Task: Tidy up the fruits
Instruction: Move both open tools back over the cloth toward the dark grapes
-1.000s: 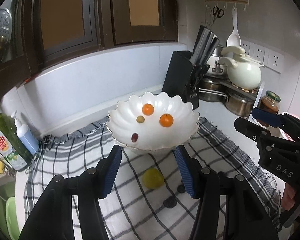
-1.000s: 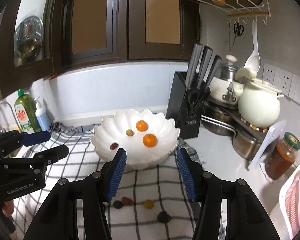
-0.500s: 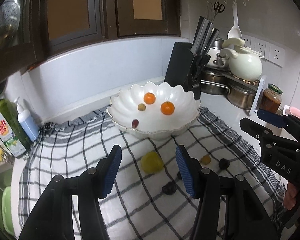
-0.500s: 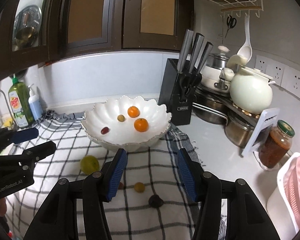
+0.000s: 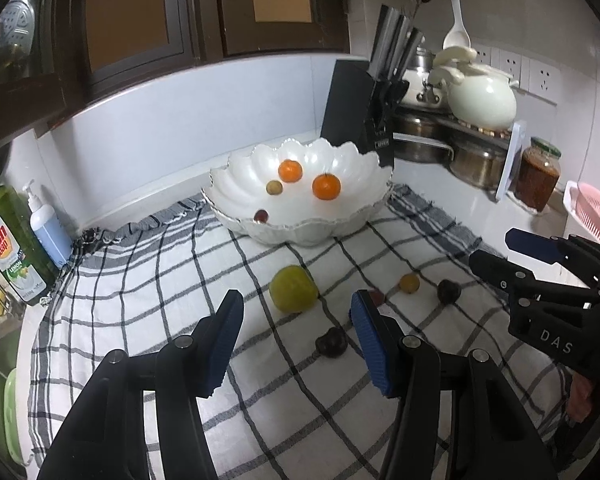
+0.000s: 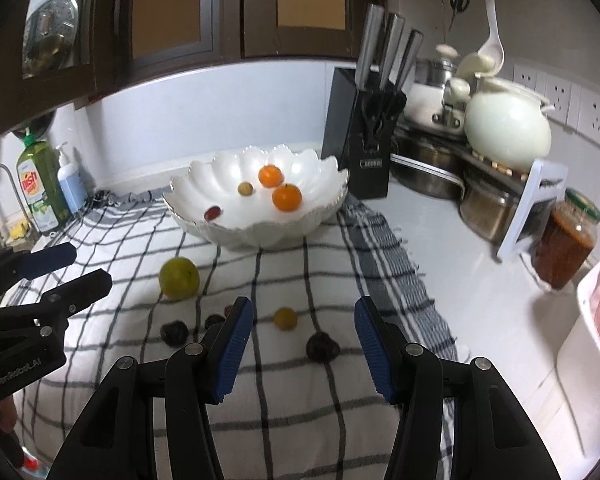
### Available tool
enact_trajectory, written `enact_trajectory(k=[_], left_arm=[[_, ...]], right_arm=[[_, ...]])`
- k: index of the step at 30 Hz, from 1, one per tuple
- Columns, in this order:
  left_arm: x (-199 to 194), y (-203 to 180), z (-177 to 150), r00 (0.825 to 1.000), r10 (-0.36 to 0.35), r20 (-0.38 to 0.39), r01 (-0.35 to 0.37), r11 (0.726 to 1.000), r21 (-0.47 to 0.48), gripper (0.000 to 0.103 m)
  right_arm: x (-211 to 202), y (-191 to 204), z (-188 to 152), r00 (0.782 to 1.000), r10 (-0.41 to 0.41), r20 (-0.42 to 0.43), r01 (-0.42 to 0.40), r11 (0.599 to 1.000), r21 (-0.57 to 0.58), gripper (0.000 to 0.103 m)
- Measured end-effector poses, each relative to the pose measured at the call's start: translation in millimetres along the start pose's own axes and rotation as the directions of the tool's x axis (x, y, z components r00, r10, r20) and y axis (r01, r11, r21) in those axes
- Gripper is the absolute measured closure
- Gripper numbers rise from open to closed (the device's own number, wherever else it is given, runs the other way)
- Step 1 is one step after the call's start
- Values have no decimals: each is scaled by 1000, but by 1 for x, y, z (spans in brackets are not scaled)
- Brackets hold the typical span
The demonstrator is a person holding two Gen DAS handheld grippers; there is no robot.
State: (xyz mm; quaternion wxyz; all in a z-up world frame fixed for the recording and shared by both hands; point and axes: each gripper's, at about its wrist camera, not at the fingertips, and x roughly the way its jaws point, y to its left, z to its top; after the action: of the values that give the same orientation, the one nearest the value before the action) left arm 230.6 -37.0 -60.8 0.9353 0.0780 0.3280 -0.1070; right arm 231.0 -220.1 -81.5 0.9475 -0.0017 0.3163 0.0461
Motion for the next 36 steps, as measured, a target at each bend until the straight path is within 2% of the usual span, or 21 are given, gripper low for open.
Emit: enact_trajectory(k=[12, 27, 36], left_arm=[[25, -11, -15, 997, -38, -67, 39, 999, 16, 48], [66, -16, -30, 981, -71, -179, 71, 997, -3, 48], [82, -18, -34, 973, -86, -215, 86, 996, -7, 55]], right_arm=[[22, -7, -16, 998, 0, -71, 2, 1000, 23, 49], [61, -16, -27, 985, 19, -173, -9, 998, 60, 49], [73, -19, -30, 980, 8, -197, 2, 999, 50, 49]])
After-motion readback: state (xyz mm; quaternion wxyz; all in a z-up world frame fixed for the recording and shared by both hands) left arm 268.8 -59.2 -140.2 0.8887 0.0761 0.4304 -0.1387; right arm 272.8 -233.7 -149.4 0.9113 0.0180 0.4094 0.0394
